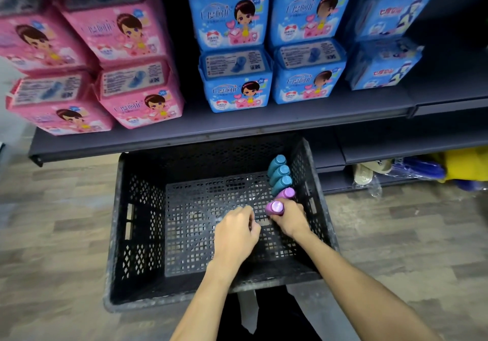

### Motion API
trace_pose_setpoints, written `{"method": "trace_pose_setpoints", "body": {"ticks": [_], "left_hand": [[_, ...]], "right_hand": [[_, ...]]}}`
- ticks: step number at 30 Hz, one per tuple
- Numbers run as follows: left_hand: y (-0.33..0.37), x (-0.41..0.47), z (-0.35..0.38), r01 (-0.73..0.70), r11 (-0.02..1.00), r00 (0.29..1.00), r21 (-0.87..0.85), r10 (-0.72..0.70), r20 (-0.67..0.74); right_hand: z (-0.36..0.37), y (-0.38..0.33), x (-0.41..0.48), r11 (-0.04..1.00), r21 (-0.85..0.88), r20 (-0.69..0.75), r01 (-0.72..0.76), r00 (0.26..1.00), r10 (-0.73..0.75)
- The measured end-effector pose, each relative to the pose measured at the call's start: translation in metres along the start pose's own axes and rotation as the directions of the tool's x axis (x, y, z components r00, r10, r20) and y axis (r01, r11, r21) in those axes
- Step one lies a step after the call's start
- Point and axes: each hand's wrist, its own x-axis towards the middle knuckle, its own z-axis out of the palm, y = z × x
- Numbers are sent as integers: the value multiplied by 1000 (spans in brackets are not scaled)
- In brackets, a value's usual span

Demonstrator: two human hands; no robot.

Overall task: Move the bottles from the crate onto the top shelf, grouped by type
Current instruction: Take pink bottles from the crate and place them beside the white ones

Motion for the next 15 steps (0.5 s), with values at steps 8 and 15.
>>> {"method": "trace_pose_setpoints", "body": {"ticks": [8,15], "left_hand": [[13,42,-66,-32,998,996,-49,28,-91],[53,70,-161,-147,989,935,-14,134,-329]], "right_hand": [[-78,-65,-23,943,-8,-283,333,904,-321],[-182,-148,-59,785,-72,-411,615,699,-585]]}}
